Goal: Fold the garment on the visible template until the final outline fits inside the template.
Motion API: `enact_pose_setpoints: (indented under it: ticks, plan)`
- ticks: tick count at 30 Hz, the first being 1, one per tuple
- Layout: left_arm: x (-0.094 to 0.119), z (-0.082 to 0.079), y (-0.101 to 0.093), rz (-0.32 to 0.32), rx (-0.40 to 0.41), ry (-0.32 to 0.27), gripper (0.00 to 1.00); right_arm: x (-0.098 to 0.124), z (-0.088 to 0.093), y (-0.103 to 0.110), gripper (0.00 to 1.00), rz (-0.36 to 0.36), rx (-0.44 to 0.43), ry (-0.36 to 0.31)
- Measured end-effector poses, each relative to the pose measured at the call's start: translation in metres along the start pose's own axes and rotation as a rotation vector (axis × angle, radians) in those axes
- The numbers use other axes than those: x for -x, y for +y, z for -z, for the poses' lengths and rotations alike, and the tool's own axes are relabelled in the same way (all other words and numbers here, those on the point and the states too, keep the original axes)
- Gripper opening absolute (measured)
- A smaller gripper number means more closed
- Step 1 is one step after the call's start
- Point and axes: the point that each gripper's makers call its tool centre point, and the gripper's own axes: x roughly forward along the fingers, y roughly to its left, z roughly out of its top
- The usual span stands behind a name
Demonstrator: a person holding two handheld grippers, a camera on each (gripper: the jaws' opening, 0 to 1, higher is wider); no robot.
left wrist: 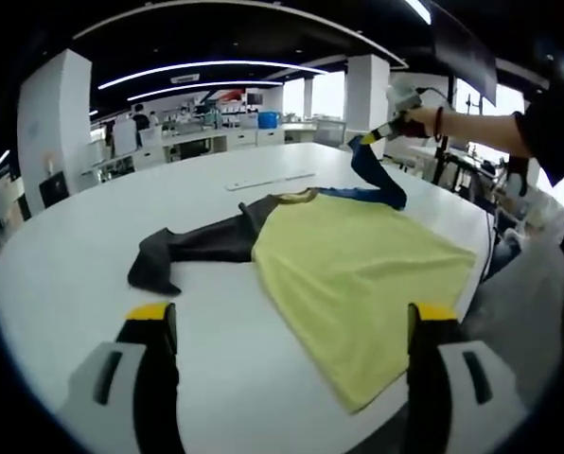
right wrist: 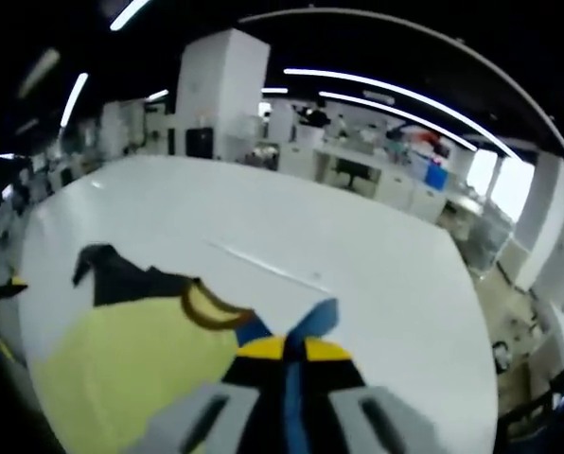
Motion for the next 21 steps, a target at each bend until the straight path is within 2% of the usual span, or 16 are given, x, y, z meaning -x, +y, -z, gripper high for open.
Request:
enact_pose_setpoints:
  ticks: [5, 11, 12, 14, 16, 18, 21]
  plan:
    - [0.001, 0.001, 0.000, -0.020, -0.009, 0.005, 0.99, -0.007, -0.013, 0.020, 0.00, -0.012, 0.034, -0.017]
    - [0.007, 0.003, 0.009, -0.066, 0.027, -0.007, 0.99, -0.016, -0.028, 0.046, 0.00, -0.049, 0.042, -0.040]
    - [0.008, 0.003, 0.010, -0.067, 0.027, -0.009, 0.99, -0.013, -0.029, 0.055, 0.00, -0.054, 0.046, -0.045]
    - [0.009, 0.002, 0.008, -0.066, 0.003, -0.017, 0.99, -0.020, -0.033, 0.057, 0.00, -0.063, 0.058, -0.049]
    - [0.009, 0.002, 0.004, -0.070, -0.013, -0.005, 0.99, -0.018, -0.035, 0.070, 0.00, -0.082, 0.056, -0.053]
    - [0.009, 0.003, 0.003, -0.074, -0.010, 0.008, 0.99, -0.026, -0.040, 0.072, 0.00, -0.097, 0.058, -0.056]
    - [0.010, 0.006, 0.006, -0.075, 0.000, 0.010, 0.99, -0.026, -0.046, 0.087, 0.00, -0.125, 0.050, -0.072]
